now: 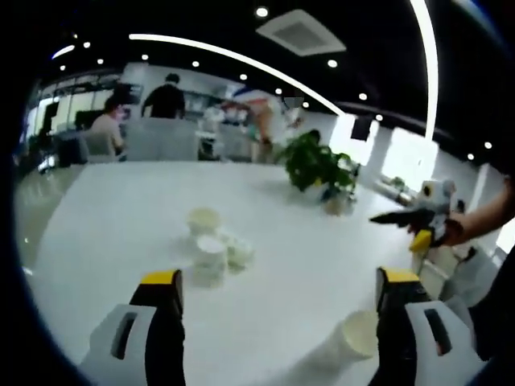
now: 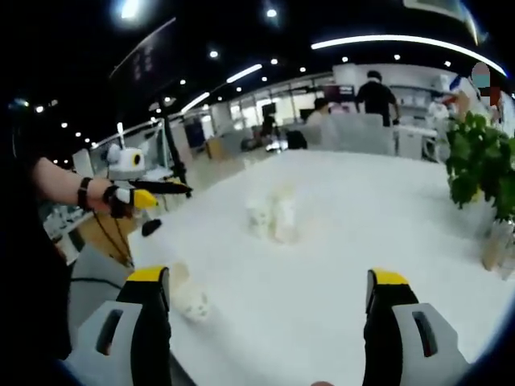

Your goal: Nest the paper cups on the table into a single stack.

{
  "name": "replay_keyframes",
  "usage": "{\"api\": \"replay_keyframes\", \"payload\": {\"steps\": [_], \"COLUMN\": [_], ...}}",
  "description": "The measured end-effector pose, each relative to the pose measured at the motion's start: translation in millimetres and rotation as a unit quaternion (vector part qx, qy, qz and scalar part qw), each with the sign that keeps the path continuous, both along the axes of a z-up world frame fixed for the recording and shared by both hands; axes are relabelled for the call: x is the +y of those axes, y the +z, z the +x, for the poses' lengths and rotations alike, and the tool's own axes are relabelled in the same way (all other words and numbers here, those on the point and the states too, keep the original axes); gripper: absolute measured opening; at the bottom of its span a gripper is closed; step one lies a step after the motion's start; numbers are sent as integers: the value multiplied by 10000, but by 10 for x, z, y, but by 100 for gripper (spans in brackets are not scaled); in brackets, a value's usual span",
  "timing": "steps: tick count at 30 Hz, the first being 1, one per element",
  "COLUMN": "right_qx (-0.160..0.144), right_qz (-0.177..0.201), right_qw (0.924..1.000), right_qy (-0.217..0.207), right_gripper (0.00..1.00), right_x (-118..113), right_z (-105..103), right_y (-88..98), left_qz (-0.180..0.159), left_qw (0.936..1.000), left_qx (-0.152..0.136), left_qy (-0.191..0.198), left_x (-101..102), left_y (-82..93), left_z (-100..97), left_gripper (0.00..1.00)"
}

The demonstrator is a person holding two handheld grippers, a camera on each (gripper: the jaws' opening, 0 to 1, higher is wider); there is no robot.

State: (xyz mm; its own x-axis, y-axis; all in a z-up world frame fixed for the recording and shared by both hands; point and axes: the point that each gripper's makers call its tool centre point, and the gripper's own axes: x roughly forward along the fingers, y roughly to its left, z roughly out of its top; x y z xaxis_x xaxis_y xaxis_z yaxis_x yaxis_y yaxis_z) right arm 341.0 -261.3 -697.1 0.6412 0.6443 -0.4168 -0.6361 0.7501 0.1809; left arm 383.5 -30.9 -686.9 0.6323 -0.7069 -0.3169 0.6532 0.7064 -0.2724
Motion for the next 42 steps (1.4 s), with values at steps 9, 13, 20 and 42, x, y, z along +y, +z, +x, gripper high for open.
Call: {"api": "replay_keyframes", "payload": {"steps": [9,13,20,42], "right_qx": [38,46,95,135], "right_qz": [-16,12,-4,-227], "right_qw": [10000,10000,10000,9996], "right_qy": [-1,-14,-13,115], "right_gripper": [100,100,100,100], "right_x": [18,24,41,120], "right_z": [1,12,-24,-160], "right_y": [-31,-29,-57,-32], "left_qz": [108,168,254,574], "left_qw": [9999,9997,9993,9978], "left_qx": [61,105,48,-74], "left_qy": [89,133,267,330], "left_x": [47,57,50,71], "left_y": [-90,-149,-230,-539], "left_z": [93,146,274,662], "left_gripper": [99,99,99,99]}}
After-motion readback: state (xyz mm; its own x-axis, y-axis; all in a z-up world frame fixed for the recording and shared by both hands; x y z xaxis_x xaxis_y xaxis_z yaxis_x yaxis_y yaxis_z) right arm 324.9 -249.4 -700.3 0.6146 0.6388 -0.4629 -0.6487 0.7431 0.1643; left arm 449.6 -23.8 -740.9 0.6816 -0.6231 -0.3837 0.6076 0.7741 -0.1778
